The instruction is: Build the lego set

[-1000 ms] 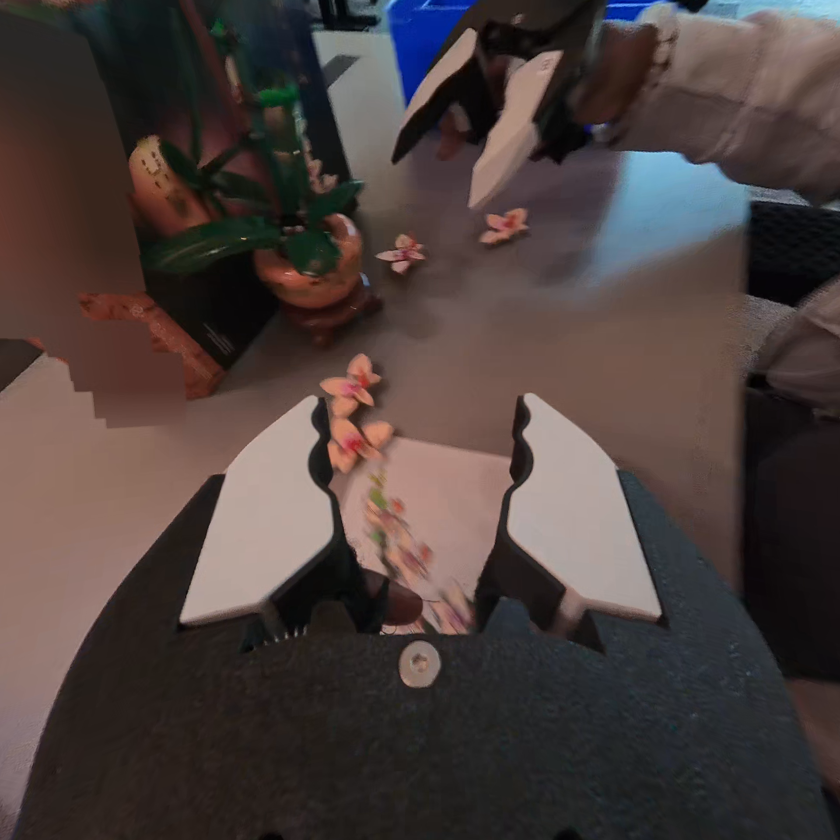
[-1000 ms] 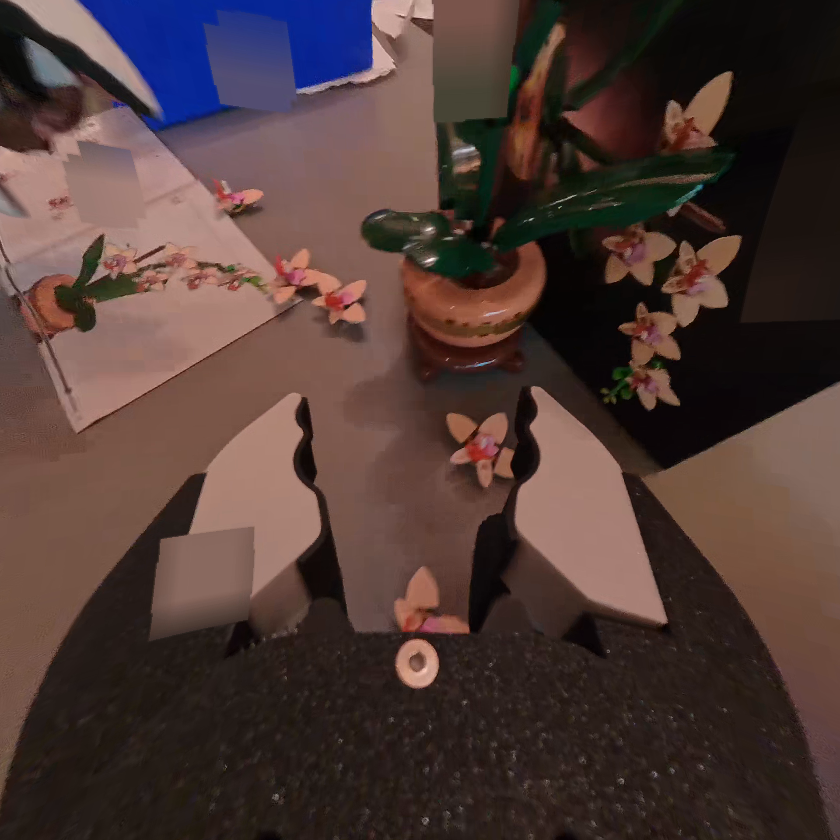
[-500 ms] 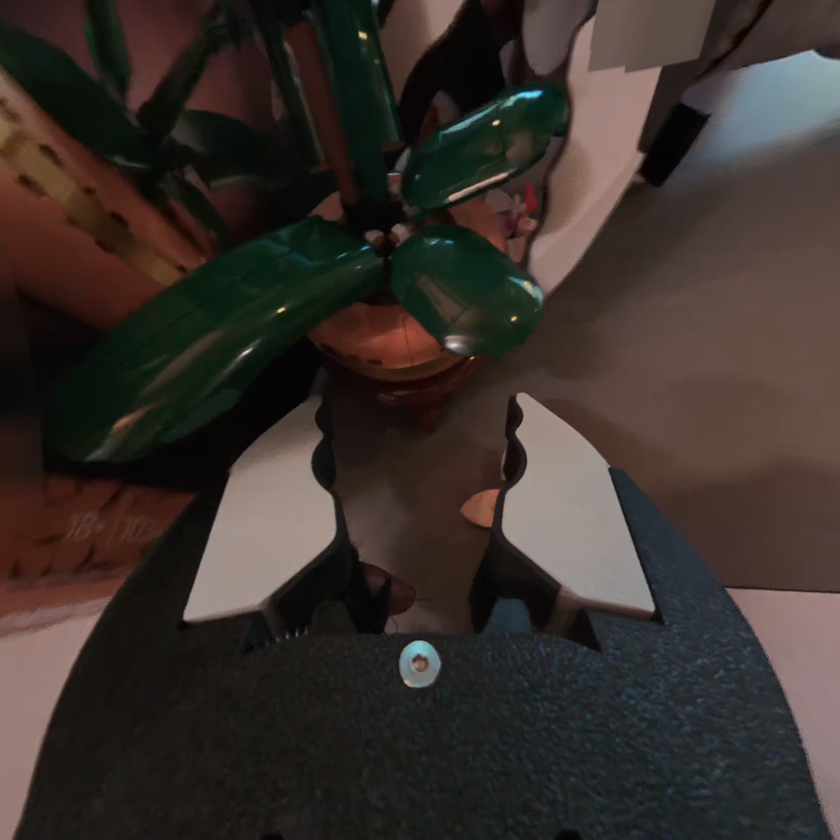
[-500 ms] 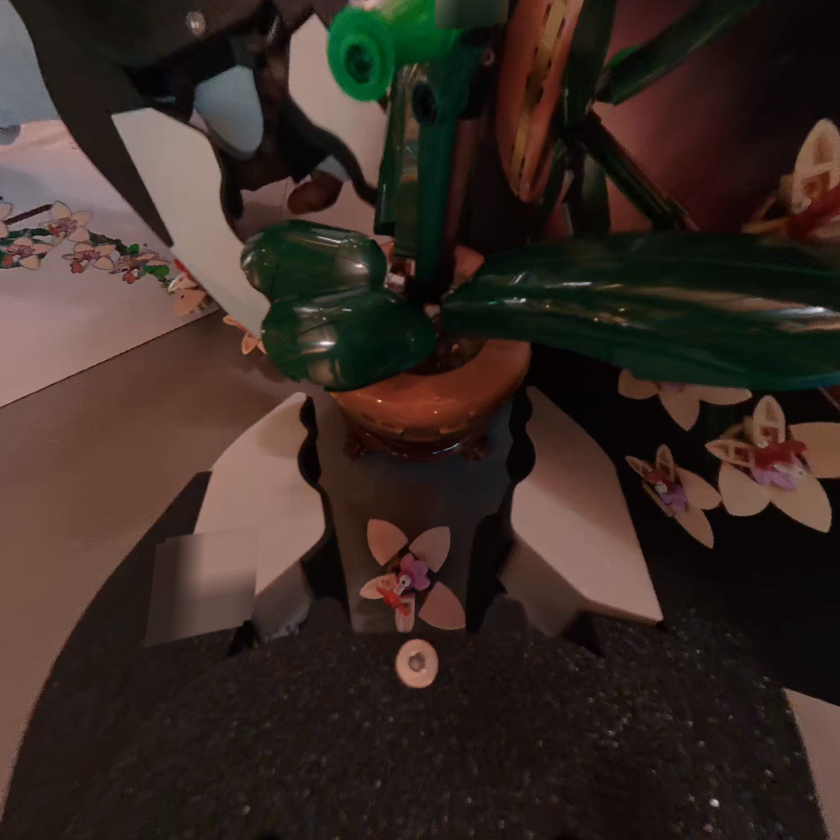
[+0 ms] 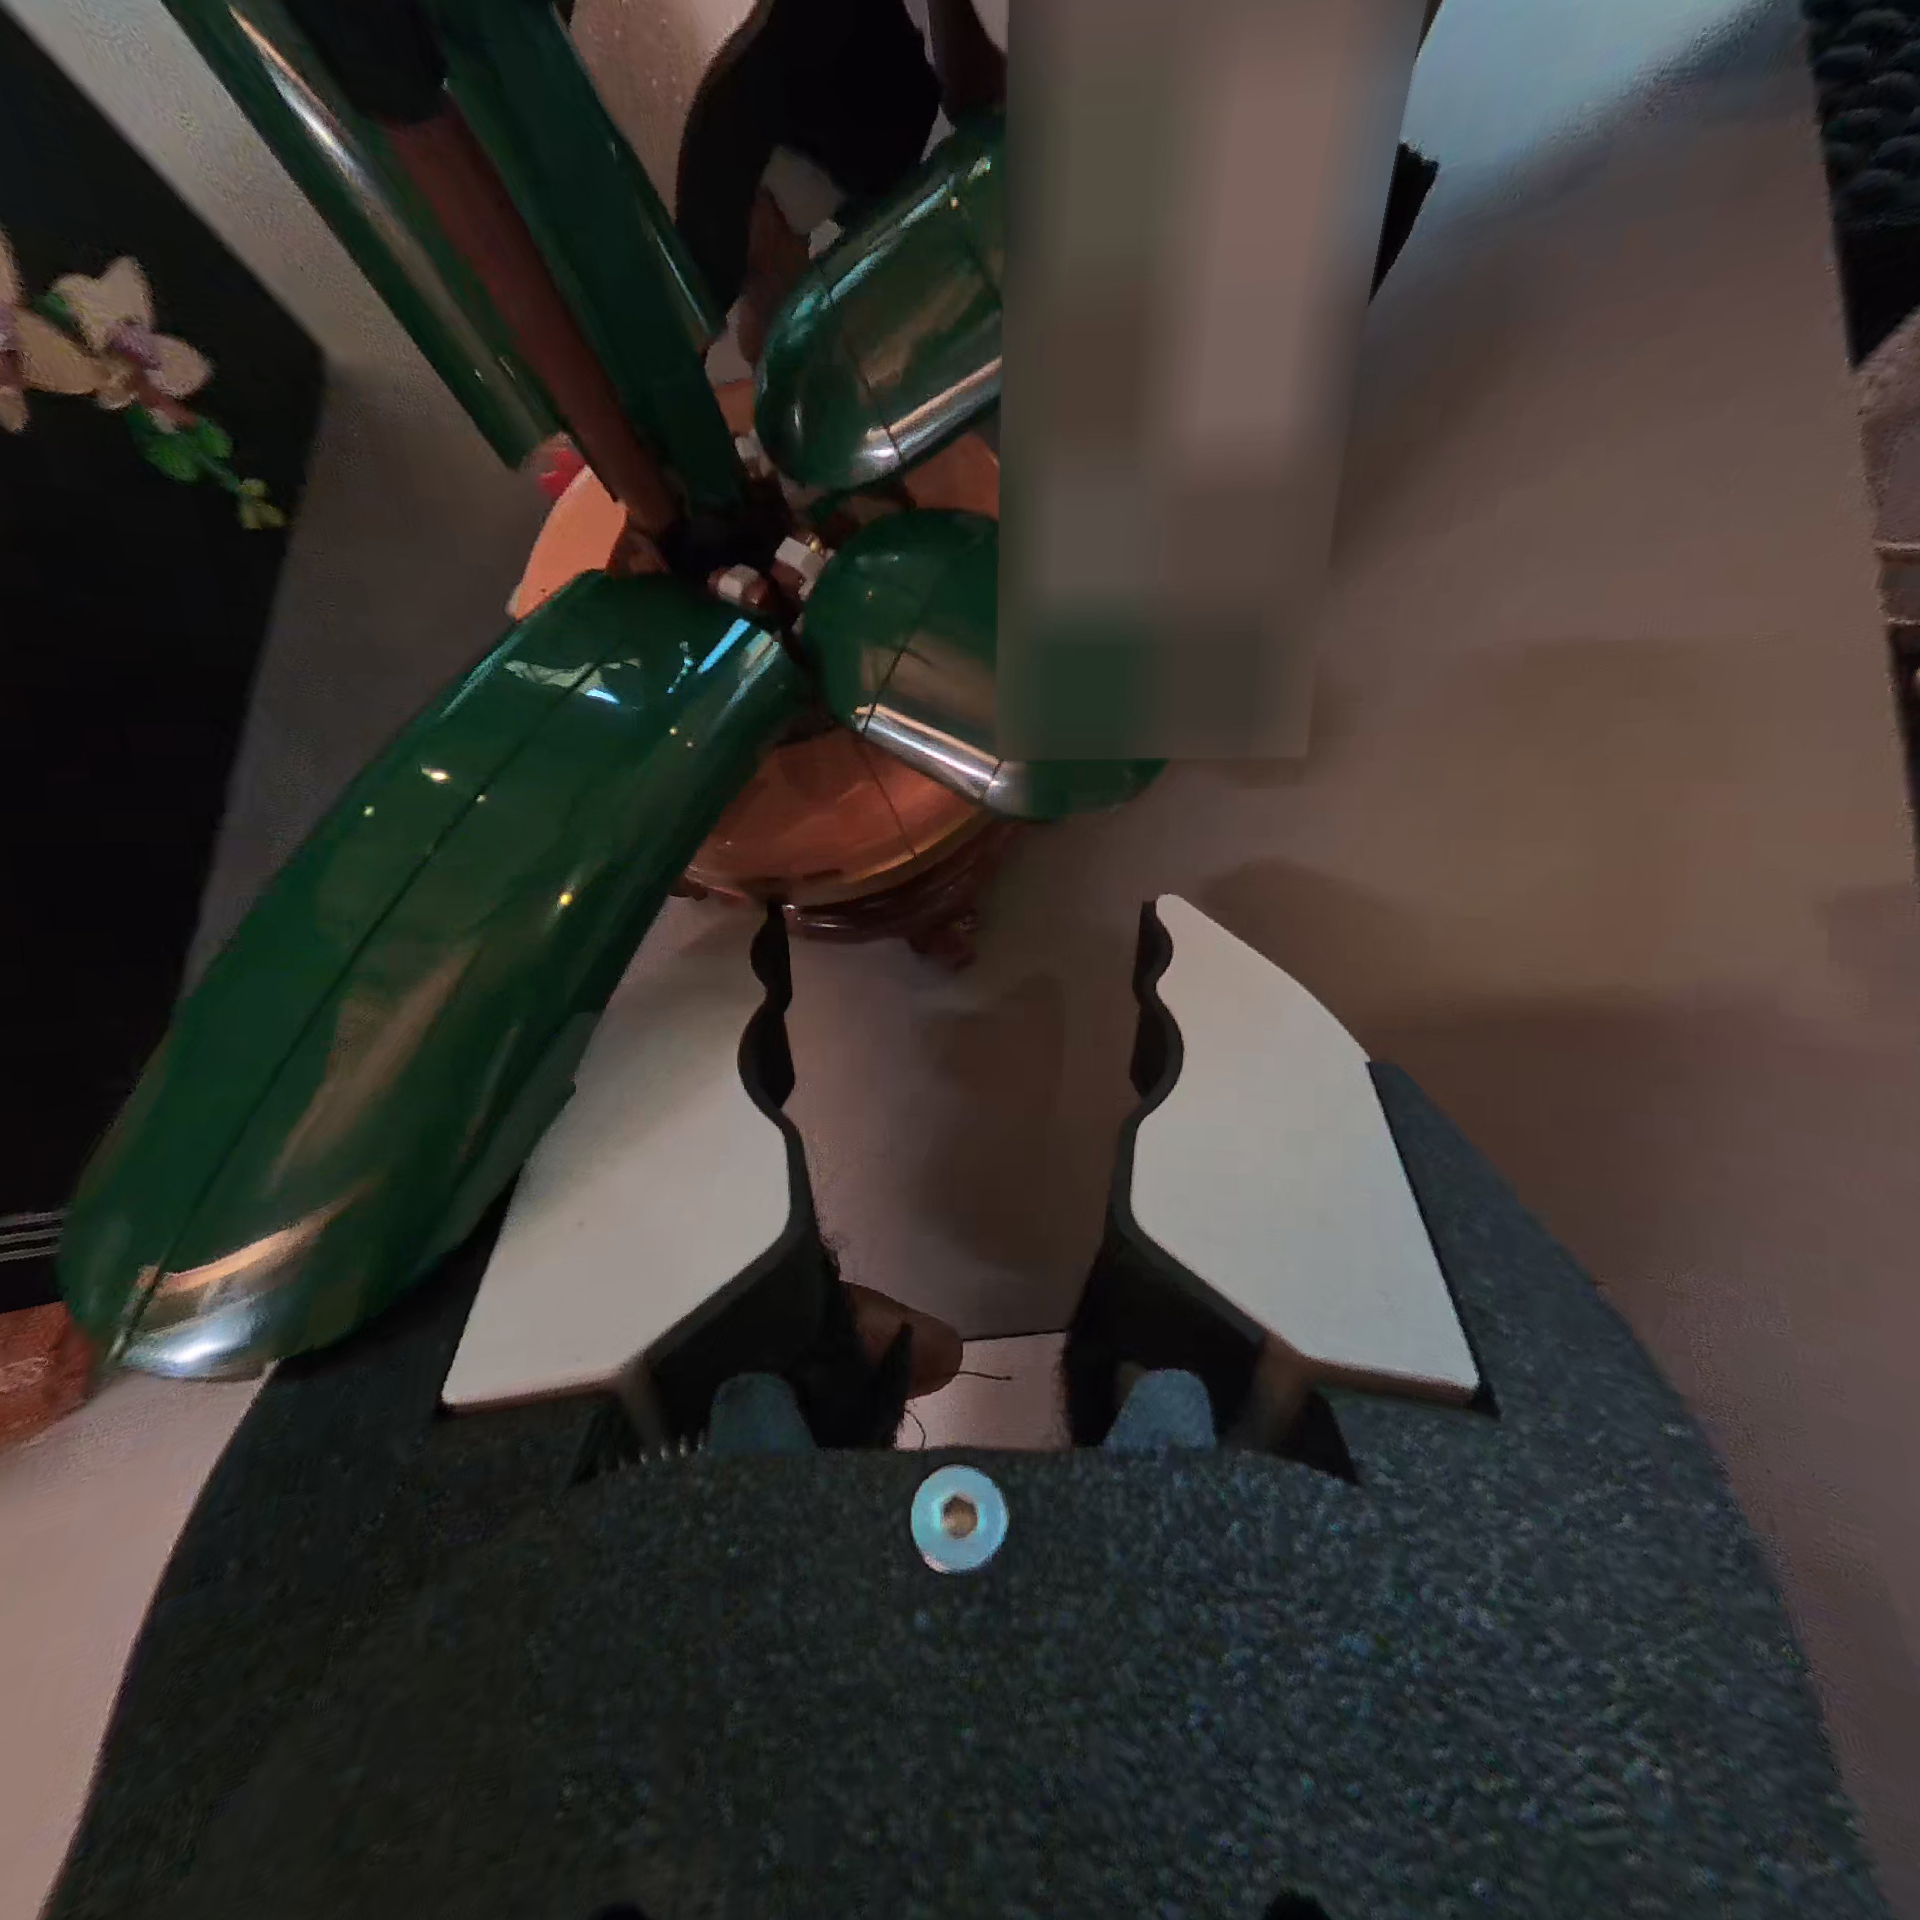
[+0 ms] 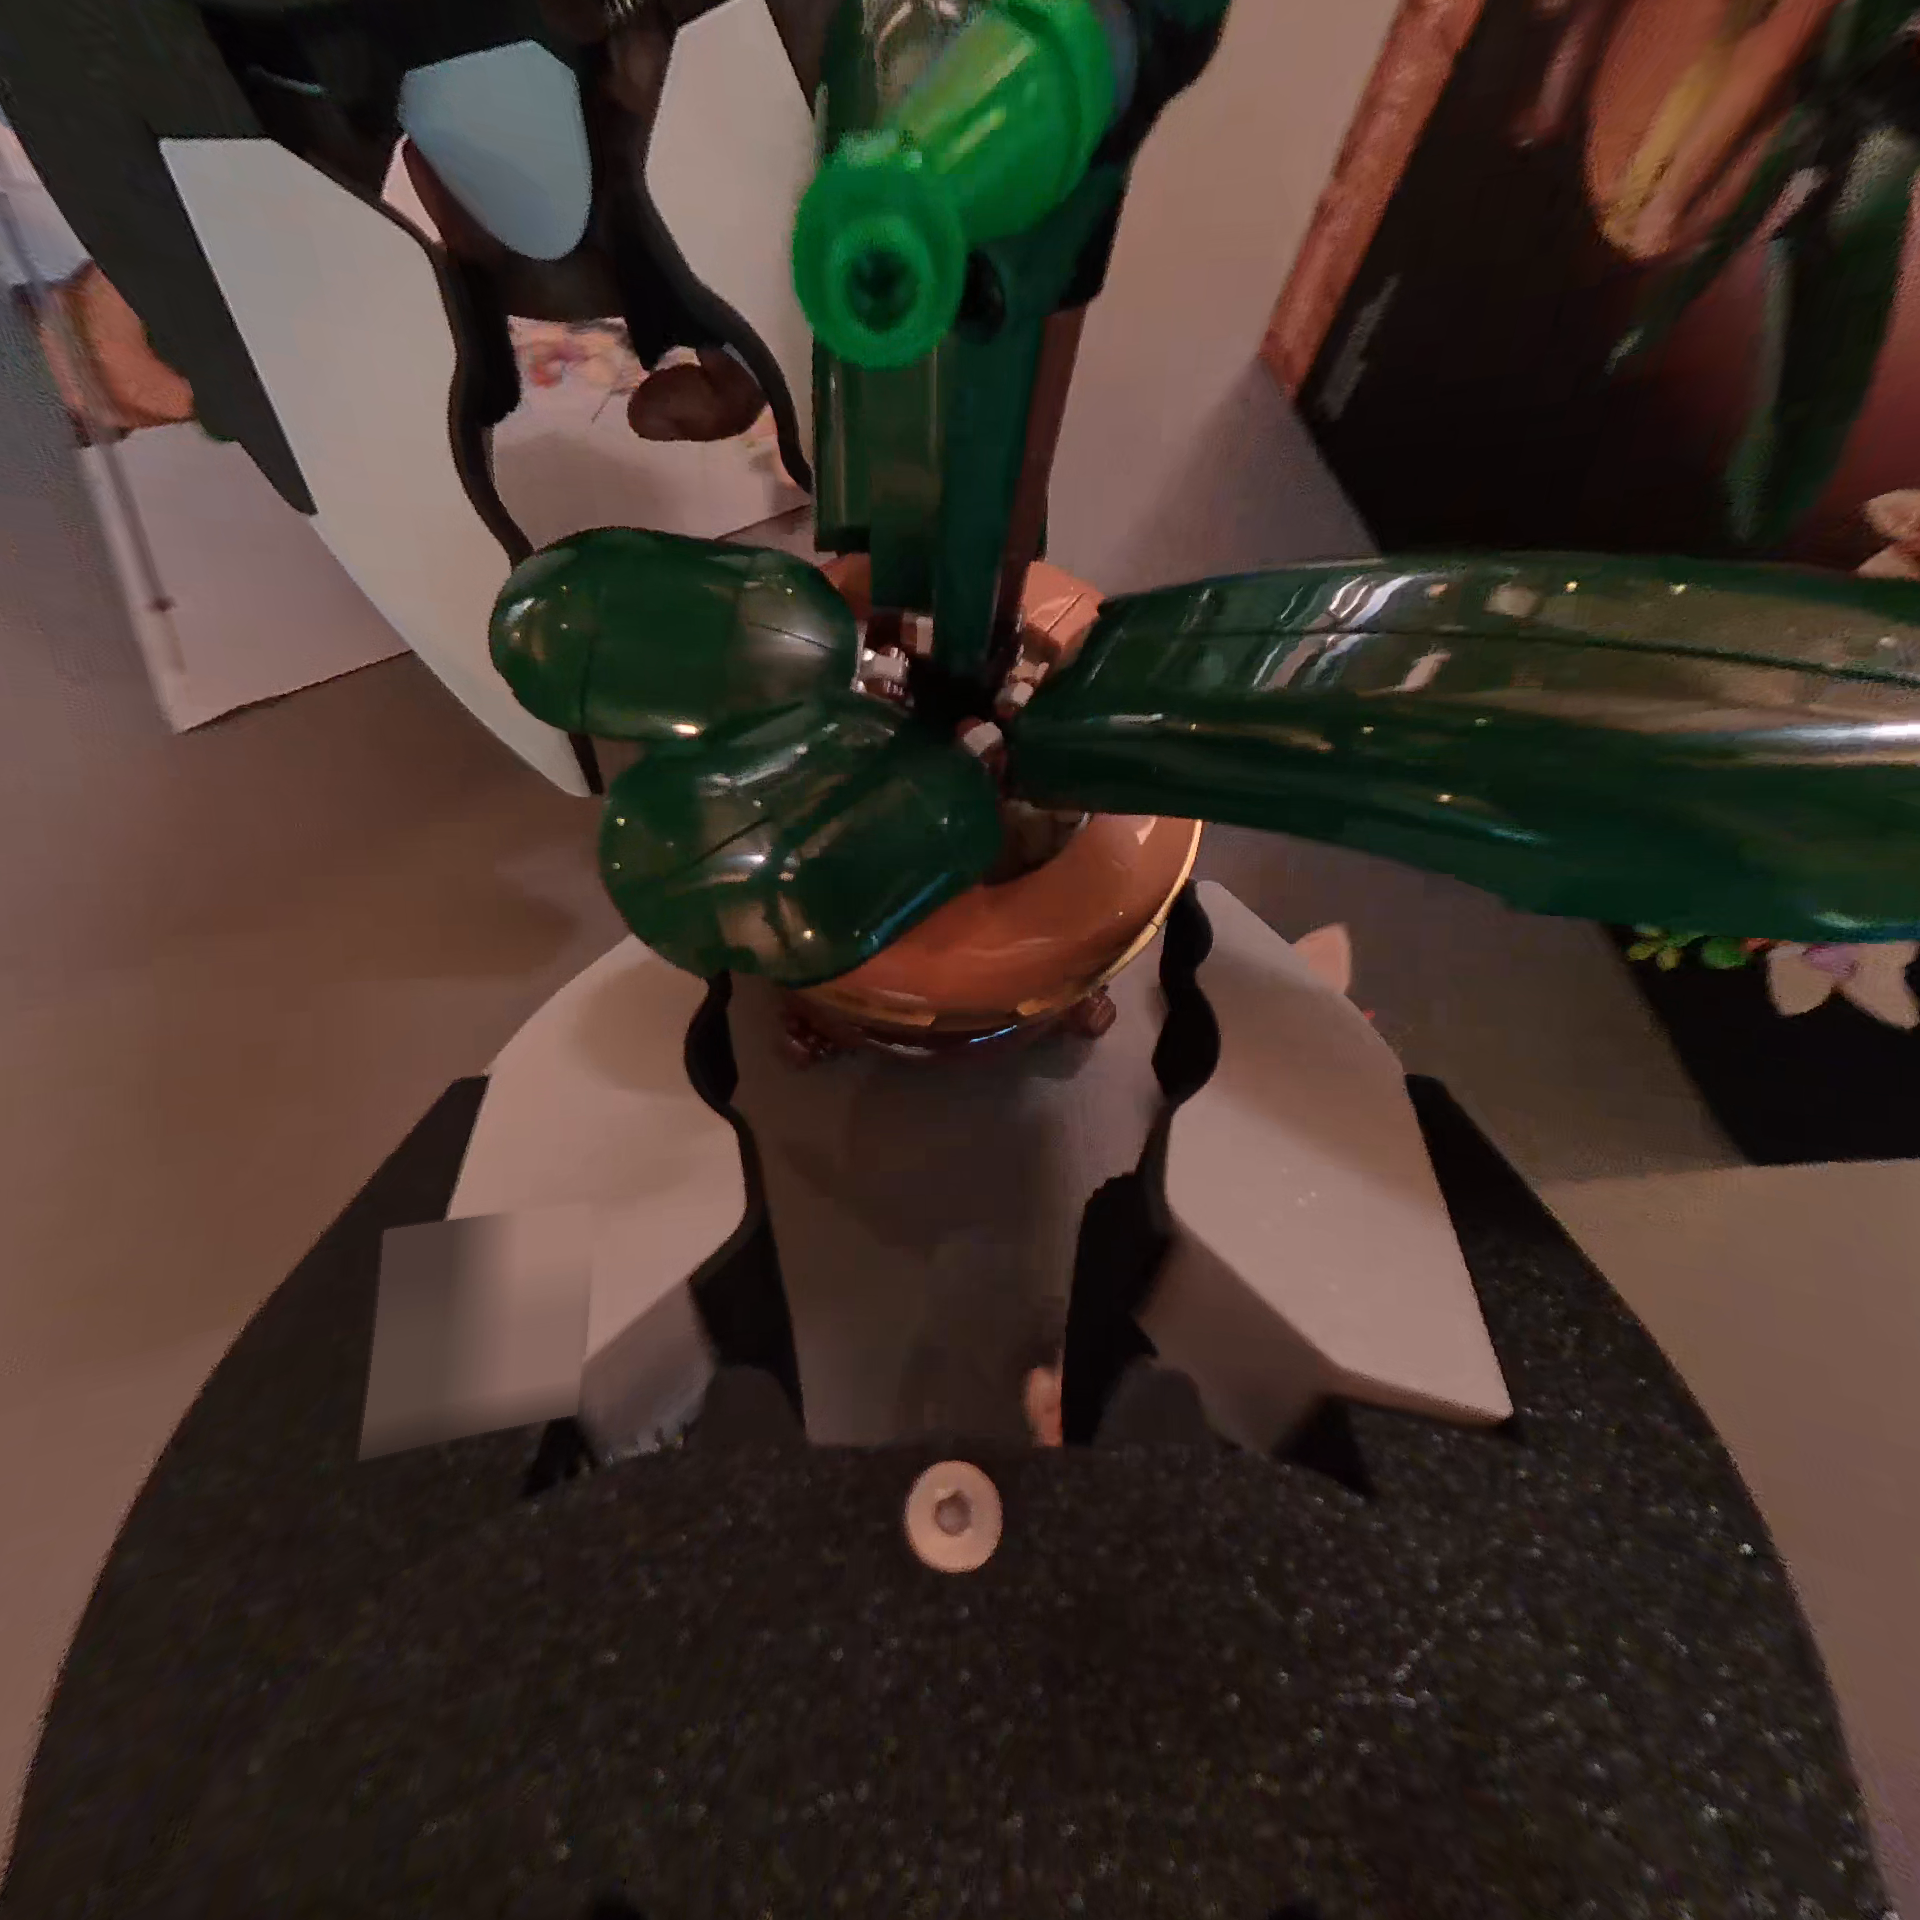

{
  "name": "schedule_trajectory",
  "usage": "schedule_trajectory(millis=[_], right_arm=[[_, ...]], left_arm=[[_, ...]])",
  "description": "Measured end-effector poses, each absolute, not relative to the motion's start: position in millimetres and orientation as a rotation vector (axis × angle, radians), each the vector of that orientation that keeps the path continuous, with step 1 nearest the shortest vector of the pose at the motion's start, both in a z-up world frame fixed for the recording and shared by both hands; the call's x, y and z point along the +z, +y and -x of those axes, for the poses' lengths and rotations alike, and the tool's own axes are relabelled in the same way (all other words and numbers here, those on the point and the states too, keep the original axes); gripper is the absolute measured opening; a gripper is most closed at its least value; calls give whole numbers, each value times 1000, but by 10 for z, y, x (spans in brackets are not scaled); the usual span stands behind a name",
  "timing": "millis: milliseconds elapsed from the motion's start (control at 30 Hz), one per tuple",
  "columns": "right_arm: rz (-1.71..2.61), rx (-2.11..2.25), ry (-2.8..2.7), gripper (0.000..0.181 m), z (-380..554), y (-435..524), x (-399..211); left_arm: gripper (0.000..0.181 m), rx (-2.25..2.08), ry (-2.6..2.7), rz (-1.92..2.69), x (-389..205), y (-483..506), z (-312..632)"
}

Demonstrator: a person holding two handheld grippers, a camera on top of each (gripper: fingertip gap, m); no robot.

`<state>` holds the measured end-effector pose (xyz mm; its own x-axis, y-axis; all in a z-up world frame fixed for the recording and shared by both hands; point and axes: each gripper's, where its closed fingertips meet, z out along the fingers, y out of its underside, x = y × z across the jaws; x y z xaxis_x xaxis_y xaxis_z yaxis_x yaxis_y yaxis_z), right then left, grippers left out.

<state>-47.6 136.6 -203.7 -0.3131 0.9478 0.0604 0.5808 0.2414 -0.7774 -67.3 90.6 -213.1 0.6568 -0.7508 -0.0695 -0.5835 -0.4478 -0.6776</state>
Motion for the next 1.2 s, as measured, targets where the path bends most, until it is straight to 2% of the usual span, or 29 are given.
schedule_trajectory(millis=[367,500,567,667,800,867,933,1033,1200], right_arm=[[1275,1007,-1983,80,-95,596,-2024],[1307,1084,-1878,84,-389,675,-1907],[1363,1083,-1756,76,-553,976,-1851],[1564,1010,-1528,50,-706,1650,-1900],[1646,975,-1570,29,-679,1944,-2073],[1602,923,-1627,28,-587,1919,-2092],[1542,766,-1702,36,-523,1917,-2163],[1443,561,-1730,34,-439,1959,-2218],[1517,577,-1777,34,-355,1957,-2340]], left_arm=[[61,-231,913,2236,-2124,166,138],[61,-237,769,2241,-2022,-175,251],[58,-264,678,2183,-1879,-336,330],[52,-294,591,2023,-1630,-478,404],[52,-286,562,1835,-1415,-512,372],[53,-235,568,1765,-1364,-475,353],[52,-165,583,1709,-1333,-434,361],[52,-142,613,1636,-1281,-415,337],[51,-153,589,1592,-1232,-390,364]])
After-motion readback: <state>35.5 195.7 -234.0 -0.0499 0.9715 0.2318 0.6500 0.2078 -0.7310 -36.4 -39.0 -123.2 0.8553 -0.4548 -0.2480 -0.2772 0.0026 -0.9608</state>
